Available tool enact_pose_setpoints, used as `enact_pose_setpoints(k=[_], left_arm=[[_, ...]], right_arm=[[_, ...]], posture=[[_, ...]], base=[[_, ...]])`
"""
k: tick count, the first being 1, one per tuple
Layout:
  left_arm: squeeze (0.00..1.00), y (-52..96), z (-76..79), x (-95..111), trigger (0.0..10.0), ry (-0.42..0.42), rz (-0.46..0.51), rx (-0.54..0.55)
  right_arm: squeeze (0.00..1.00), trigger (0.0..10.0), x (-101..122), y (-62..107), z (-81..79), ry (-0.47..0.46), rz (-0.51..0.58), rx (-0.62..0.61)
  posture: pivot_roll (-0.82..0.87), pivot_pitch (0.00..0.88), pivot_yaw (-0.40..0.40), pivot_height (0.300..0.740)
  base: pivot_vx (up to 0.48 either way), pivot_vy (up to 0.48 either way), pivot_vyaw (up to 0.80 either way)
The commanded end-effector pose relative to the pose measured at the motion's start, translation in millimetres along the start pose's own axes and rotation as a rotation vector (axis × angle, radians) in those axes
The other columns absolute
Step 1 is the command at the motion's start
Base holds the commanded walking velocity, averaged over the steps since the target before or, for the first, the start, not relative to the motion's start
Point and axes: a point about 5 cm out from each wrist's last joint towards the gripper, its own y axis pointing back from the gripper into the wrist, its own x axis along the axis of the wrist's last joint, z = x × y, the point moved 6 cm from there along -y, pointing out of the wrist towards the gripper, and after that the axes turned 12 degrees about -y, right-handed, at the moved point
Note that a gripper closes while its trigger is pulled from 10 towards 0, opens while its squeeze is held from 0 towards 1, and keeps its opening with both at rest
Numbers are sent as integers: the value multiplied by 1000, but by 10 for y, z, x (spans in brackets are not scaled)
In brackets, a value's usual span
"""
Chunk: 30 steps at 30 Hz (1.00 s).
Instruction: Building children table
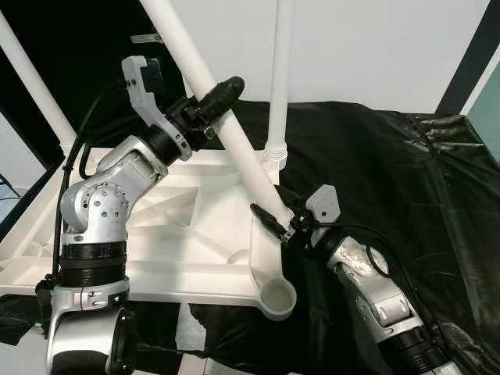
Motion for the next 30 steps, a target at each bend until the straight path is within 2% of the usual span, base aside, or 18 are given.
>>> enact_pose_setpoints(k=[1,2,3,7,8,10,11,14,18,19,25,26,30], left_arm=[[0,45,425,-21,10000,-17,10,-324],[0,49,445,-19,10000,-8,17,-336],[1000,44,451,-30,10000,-11,14,-333],[1000,35,462,-62,10000,-25,-4,-330],[867,28,475,-93,10000,-33,-16,-327],[867,28,475,-93,10000,-33,-16,-327],[20,26,495,-114,10000,-34,-22,-330],[0,13,563,-205,10000,-20,-37,-332],[0,13,578,-229,10000,-22,-43,-333],[0,8,579,-220,0,-2,-29,-329],[0,12,607,-225,0,13,-24,-340],[0,1,612,-255,10000,-21,-42,-334],[0,-20,620,-259,10000,-59,-47,-318]], right_arm=[[0,10000,40,-30,-20,14,17,16],[0,10000,40,-33,-18,16,16,17],[0,10000,41,-33,-16,19,15,18],[0,10000,45,-35,-13,22,16,19],[0,10000,48,-36,-9,25,16,18],[0,10000,48,-36,-9,25,16,18],[0,10000,51,-36,-5,28,16,17],[0,10000,74,-45,24,43,21,11],[0,10000,80,-50,30,45,23,10],[0,10000,92,-57,38,49,26,8],[0,10000,120,-73,64,57,34,1],[0,10000,124,-75,66,57,35,0],[0,10000,139,-85,58,46,41,-4]], posture=[[9,0,36,740],[8,0,36,740],[6,0,37,740],[4,0,40,740],[2,0,41,740],[2,0,41,740],[2,0,42,740],[-6,0,50,740],[-6,0,50,740],[-8,0,53,740],[-8,0,57,740],[-9,0,58,740],[-9,0,57,740]], base=[[0,0,0],[0,0,0],[0,0,0],[0,0,0],[0,0,0],[0,0,0],[0,0,0],[0,0,0],[0,0,0],[0,0,0],[0,0,0],[0,0,0],[0,0,0]])
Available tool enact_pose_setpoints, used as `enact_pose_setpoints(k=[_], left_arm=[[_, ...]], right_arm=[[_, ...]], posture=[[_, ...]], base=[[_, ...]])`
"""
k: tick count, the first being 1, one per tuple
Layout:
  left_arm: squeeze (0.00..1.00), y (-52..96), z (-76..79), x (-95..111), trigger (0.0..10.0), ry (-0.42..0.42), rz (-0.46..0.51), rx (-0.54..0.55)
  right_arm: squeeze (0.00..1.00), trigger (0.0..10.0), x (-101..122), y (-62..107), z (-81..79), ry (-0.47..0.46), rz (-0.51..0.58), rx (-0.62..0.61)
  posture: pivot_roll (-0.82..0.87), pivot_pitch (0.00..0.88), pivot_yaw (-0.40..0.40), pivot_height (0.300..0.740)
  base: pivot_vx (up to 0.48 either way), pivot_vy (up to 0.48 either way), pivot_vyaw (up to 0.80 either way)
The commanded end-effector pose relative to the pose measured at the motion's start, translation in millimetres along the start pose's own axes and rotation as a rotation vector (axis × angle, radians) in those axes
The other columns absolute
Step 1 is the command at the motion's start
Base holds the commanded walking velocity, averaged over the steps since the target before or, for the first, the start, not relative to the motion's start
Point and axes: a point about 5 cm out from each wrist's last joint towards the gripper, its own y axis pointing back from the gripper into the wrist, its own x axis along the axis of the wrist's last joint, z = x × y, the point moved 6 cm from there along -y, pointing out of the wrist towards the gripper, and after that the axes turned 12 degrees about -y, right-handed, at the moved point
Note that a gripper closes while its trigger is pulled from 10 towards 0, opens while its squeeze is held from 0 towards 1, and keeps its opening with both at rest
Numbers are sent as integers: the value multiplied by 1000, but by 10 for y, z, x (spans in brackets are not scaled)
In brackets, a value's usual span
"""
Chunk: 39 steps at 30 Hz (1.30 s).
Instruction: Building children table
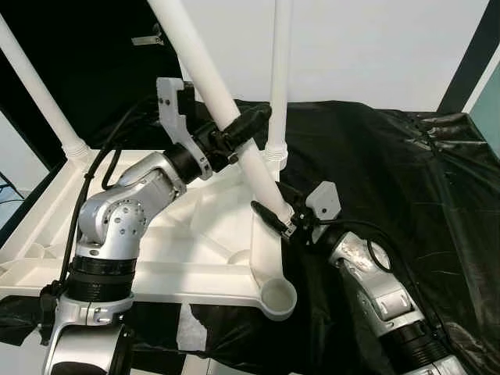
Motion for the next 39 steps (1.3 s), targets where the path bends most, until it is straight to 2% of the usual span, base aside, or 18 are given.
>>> enact_pose_setpoints(k=[1,2,3,8,9,15,18,20,30,33,34,35,36,39], left_arm=[[0,-1,302,23,10000,-23,27,-219],[0,-3,301,32,10000,-27,32,-215],[0,-11,299,60,10000,-47,45,-202],[0,-25,331,134,10000,-87,86,-185],[0,-29,345,147,10000,-98,98,-180],[0,-88,407,167,10000,-161,140,-126],[0,-112,436,182,10000,-179,150,-109],[0,-135,519,149,10000,-221,143,-112],[0,-182,615,129,10000,-278,141,-113],[0,-193,660,118,10000,-276,146,-118],[0,-196,670,117,10000,-278,148,-120],[0,-196,670,117,10000,-278,148,-120],[0,-201,677,108,10000,-278,147,-121],[0,-207,688,94,10000,-285,145,-124]], right_arm=[[0,10000,86,-56,6,5,28,-3],[0,10000,88,-57,5,3,29,-4],[1000,10000,95,-60,10,-3,31,-8],[1000,10000,103,-88,22,-22,22,-16],[0,10000,109,-119,39,-12,16,-25],[0,10000,129,-314,119,7,-27,-72],[0,10000,125,-375,112,19,-52,-68],[0,10000,114,-439,83,39,-83,-53],[0,10000,80,-489,31,46,-132,-23],[0,4706,115,-505,-9,84,-131,5],[0,4157,124,-506,-16,91,-129,9],[0,4157,124,-506,-16,91,-129,9],[0,0,130,-506,-23,95,-130,12],[0,0,141,-501,-34,101,-129,15]], posture=[[-9,0,57,740],[-9,0,57,740],[-6,0,55,740],[-8,0,55,740],[-9,0,54,740],[-4,0,46,740],[0,0,41,740],[7,0,33,740],[16,0,19,740],[15,0,18,740],[15,0,19,740],[15,0,19,740],[15,0,19,740],[13,0,21,740]], base=[[0,0,0],[0,0,0],[0,0,0],[0,0,0],[0,0,0],[0,0,0],[0,0,0],[0,0,0],[0,0,0],[0,0,0],[0,0,0],[0,0,0],[0,0,0],[0,0,0]])
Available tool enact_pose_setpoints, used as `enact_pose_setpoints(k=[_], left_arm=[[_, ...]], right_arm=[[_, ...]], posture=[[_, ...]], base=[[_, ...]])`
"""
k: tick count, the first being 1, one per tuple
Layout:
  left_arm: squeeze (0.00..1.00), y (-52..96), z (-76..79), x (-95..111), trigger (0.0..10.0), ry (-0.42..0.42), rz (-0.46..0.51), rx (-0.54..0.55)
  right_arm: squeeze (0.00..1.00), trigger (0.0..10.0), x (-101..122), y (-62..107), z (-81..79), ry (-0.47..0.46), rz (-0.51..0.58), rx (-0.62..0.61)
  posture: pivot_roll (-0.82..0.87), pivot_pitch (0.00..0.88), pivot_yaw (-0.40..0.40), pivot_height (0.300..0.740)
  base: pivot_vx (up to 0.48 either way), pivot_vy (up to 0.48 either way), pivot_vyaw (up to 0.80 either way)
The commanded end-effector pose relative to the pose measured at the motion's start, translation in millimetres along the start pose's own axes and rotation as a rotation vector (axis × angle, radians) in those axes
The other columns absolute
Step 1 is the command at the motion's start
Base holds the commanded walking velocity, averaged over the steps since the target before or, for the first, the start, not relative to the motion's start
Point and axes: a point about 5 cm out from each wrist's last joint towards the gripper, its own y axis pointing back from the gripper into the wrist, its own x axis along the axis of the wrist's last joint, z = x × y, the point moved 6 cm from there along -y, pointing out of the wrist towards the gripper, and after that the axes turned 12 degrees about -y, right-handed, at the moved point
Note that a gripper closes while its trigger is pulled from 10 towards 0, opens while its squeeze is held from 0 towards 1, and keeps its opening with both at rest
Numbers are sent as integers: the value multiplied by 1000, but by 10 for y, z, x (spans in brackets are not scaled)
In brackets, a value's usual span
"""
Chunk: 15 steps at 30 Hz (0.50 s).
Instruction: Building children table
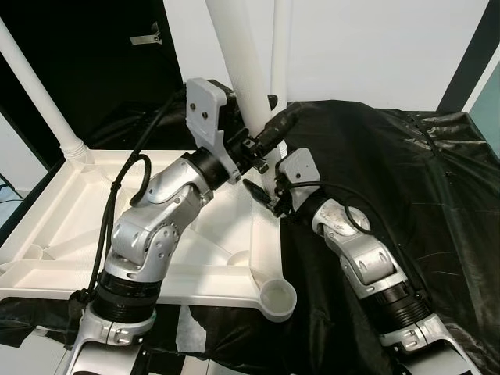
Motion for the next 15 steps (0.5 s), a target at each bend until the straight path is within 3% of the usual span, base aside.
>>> enact_pose_setpoints(k=[1,6,7,8,13,14,15], left_arm=[[0,-64,258,75,10000,15,46,-102],[0,-55,275,52,10000,12,41,-105],[0,-46,288,31,10000,12,37,-110],[1000,-33,300,5,10000,52,33,-123],[1000,-21,263,-47,10000,46,11,-102],[0,-1,209,-76,10000,40,0,-76],[0,-1,209,-76,10000,40,0,-76]], right_arm=[[0,0,81,-54,-127,27,10,47],[0,0,80,-40,-115,10,8,30],[0,3255,75,-33,-84,-10,4,5],[0,10000,61,-27,-28,-43,-2,-37],[0,10000,19,-6,48,-100,-18,-98],[0,10000,-43,28,138,-163,-33,-167],[0,10000,-43,28,138,-163,-33,-167]], posture=[[11,0,21,740],[5,0,24,740],[4,0,24,740],[1,0,25,740],[-3,0,23,740],[-7,0,25,740],[-7,0,25,740]], base=[[0,0,0],[0,0,0],[0,0,0],[0,0,0],[0,0,0],[0,0,0],[0,0,0]])
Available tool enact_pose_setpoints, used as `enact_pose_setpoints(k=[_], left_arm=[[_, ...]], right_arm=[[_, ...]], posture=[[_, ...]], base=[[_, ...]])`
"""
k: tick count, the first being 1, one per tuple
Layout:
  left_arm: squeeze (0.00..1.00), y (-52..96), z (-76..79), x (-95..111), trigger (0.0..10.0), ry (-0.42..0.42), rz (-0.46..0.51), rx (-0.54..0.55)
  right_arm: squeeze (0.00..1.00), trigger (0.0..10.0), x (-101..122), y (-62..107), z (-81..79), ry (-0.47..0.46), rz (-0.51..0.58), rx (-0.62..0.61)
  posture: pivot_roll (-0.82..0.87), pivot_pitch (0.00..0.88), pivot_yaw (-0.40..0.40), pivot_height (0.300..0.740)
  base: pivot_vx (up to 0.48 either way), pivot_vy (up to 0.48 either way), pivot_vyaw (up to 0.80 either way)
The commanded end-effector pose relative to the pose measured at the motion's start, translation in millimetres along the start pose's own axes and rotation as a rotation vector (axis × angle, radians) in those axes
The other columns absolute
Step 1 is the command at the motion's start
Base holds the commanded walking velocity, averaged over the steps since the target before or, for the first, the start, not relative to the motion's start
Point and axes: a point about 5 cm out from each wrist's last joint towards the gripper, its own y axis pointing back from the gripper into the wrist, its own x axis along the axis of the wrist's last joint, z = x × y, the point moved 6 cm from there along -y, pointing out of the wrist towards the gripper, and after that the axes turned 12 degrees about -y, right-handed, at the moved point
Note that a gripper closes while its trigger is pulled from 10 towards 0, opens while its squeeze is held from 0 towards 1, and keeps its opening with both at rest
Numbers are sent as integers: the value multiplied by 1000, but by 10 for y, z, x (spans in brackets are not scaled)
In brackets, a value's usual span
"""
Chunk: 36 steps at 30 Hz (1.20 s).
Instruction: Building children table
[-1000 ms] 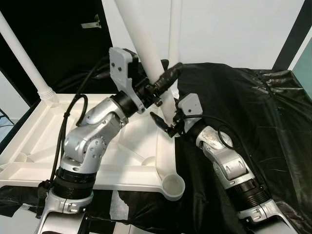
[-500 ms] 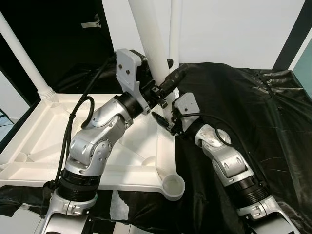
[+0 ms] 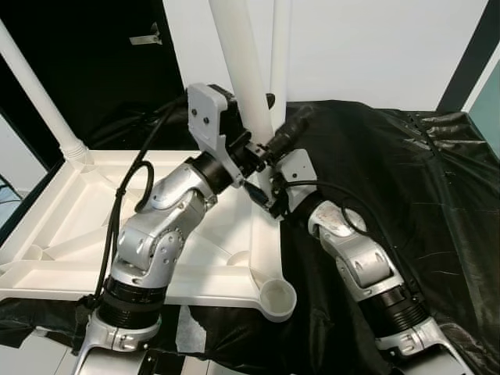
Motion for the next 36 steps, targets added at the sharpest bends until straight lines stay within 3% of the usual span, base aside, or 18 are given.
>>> enact_pose_setpoints(k=[1,3,7,10,15,19,24,28,32,36], left_arm=[[0,22,116,-62,10000,25,-19,-64],[0,119,68,-131,10000,19,-47,-48],[0,119,68,-131,10000,19,-47,-48],[0,256,-24,-226,10000,-20,-90,-6],[0,458,-114,-337,10000,-78,-157,28],[0,540,-121,-369,10000,-94,-177,30],[0,732,-38,-482,10000,-114,-227,-8],[0,956,165,-656,10000,-120,-297,-107],[0,1121,210,-769,10000,-99,-357,-125],[0,1252,276,-781,10000,-54,-388,-163]], right_arm=[[0,10000,-2,41,216,-64,-1,-110],[0,10000,-65,85,341,-123,-15,-184],[0,10000,-65,85,341,-123,-15,-184],[0,10000,-110,130,464,-149,-24,-245],[0,10000,-96,185,589,-130,-11,-302],[0,10000,-94,213,640,-116,-9,-328],[0,10000,-110,285,766,-132,-6,-393],[0,10000,-189,349,939,-147,-42,-490],[0,10000,-105,348,967,-69,-20,-479],[0,10000,-106,365,981,-59,-20,-476]], posture=[[-10,0,28,740],[-18,0,32,740],[-18,0,32,740],[-19,0,34,740],[-14,0,30,740],[-9,0,26,740],[-1,0,17,740],[13,0,9,740],[14,0,14,740],[13,0,23,740]], base=[[0,0,0],[0,0,0],[0,0,0],[0,0,0],[0,0,0],[0,0,0],[0,0,0],[0,0,0],[0,0,0],[0,0,0]])
